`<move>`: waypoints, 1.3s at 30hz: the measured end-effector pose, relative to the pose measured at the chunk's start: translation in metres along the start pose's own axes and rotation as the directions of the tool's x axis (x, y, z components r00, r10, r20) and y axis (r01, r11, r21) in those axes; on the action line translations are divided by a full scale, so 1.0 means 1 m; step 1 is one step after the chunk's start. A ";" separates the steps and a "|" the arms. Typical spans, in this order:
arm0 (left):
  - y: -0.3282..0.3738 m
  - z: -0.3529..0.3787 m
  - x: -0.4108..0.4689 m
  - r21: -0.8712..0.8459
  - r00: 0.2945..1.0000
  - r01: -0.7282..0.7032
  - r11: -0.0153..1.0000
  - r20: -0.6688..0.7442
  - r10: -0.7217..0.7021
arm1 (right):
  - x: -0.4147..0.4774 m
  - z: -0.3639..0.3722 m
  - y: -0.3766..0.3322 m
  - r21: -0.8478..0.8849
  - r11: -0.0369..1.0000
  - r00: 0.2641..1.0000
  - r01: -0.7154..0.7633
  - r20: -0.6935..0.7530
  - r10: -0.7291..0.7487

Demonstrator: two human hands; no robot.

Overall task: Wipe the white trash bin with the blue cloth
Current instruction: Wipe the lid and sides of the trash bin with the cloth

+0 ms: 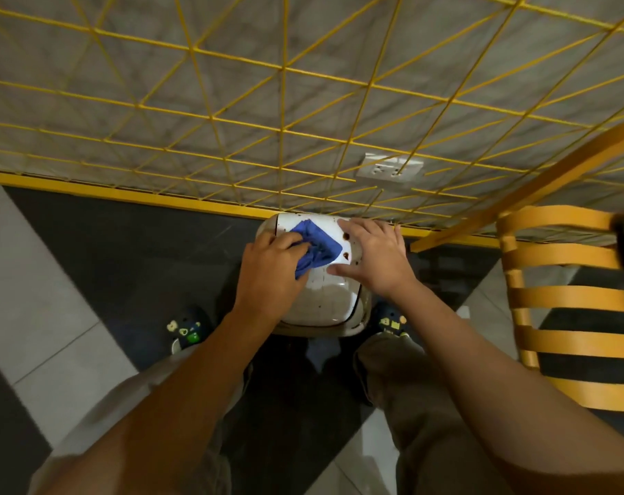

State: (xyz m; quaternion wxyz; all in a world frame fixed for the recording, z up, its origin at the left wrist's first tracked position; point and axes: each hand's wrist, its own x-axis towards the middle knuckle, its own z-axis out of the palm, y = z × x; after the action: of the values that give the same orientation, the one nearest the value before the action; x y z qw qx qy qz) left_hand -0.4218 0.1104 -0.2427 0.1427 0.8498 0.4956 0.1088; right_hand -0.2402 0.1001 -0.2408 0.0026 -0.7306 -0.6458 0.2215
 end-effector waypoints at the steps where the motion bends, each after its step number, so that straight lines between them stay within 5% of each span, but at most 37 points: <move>1: 0.001 -0.001 0.003 0.004 1.000 0.002 1.000 -0.003 -0.002 | 0.000 0.000 0.000 0.007 1.000 1.000 -0.003 0.004 0.003; 7: 0.013 -0.013 0.036 -0.024 0.969 0.246 0.969 0.030 -0.245 | 0.000 -0.002 -0.002 0.005 1.000 1.000 -0.003 0.017 0.003; 14: 0.017 -0.006 0.008 0.062 0.985 0.067 0.996 0.157 -0.076 | 0.001 -0.001 0.000 0.045 0.999 1.000 -0.014 0.017 0.013; 21: 0.007 -0.010 0.014 0.180 0.944 0.235 0.955 0.193 -0.268 | 0.000 -0.002 -0.002 0.018 0.999 0.999 -0.031 0.028 0.031; 27: 0.017 -0.002 0.005 0.224 0.973 -0.004 0.975 0.227 -0.048 | 0.000 -0.002 -0.002 0.021 0.999 0.999 -0.028 0.020 0.028; 33: 0.008 -0.010 0.017 0.196 0.963 0.145 0.970 0.198 -0.184 | -0.001 -0.003 -0.003 0.015 0.999 0.999 -0.034 0.025 0.033; 39: 0.018 0.000 -0.005 0.286 0.965 -0.075 0.955 0.262 -0.002 | -0.001 -0.001 -0.002 0.030 0.999 0.999 -0.030 0.012 0.030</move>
State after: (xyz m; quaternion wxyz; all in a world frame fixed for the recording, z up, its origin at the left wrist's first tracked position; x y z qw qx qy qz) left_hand -0.4100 0.0973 -0.2362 0.0767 0.8775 0.4673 -0.0753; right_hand -0.2419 0.0999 -0.2389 0.0066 -0.7387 -0.6314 0.2356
